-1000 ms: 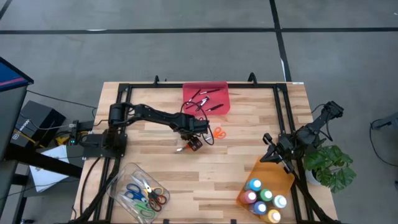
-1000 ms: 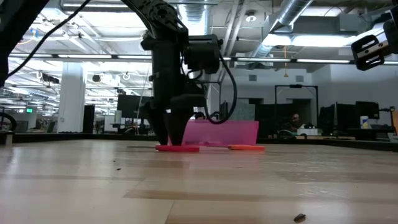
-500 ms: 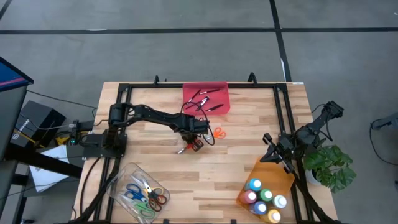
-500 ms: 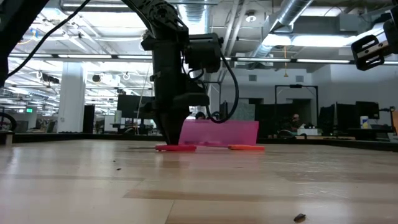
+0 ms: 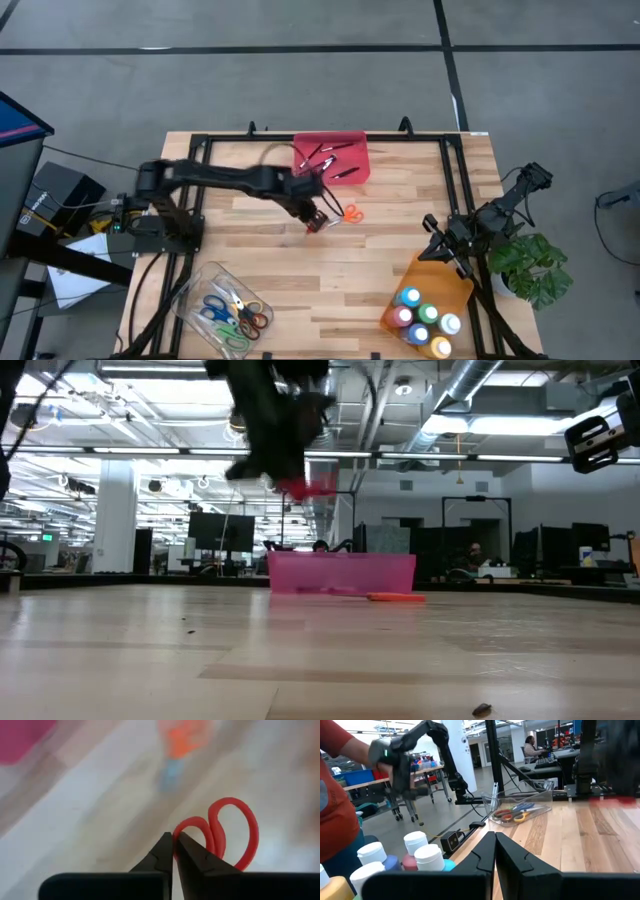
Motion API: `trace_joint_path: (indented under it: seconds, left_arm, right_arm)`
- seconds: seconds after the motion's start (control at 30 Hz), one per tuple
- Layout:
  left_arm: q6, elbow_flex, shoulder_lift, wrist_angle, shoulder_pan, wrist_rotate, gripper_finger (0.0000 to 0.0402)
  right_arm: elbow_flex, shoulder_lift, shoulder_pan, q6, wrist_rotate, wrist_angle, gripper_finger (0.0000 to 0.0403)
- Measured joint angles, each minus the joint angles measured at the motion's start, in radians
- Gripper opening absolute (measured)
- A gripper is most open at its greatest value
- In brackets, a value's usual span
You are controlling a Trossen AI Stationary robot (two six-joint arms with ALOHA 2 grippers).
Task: Pick & Place Paint Supplies
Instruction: Put the red scissors into the transparent bin
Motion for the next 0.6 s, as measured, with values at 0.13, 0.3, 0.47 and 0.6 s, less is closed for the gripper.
trace_joint_path:
  seconds: [0.13, 0.3, 0.47, 0.6]
  left_arm:
    - [-0.042, 0.001, -0.157, 0.013, -0.002, 0.114, 0.0004]
    - [-0.091, 0.003, -0.36, 0.031, -0.028, 0.26, 0.0007]
    - [-0.149, 0.003, -0.52, 0.02, -0.109, 0.245, 0.0004]
    - [-0.229, 0.003, -0.611, 0.013, -0.178, 0.181, 0.0005]
  right_arm:
    - [0.0, 0.0, 0.0, 0.0, 0.0, 0.0, 0.0009]
    - [0.0, 0.0, 0.0, 0.0, 0.0, 0.0, 0.0008]
    - [0.0, -0.001, 0.0, 0.0, 0.0, 0.0, 0.0008]
    - [0.0, -0.001, 0.0, 0.0, 0.0, 0.0, 0.0008]
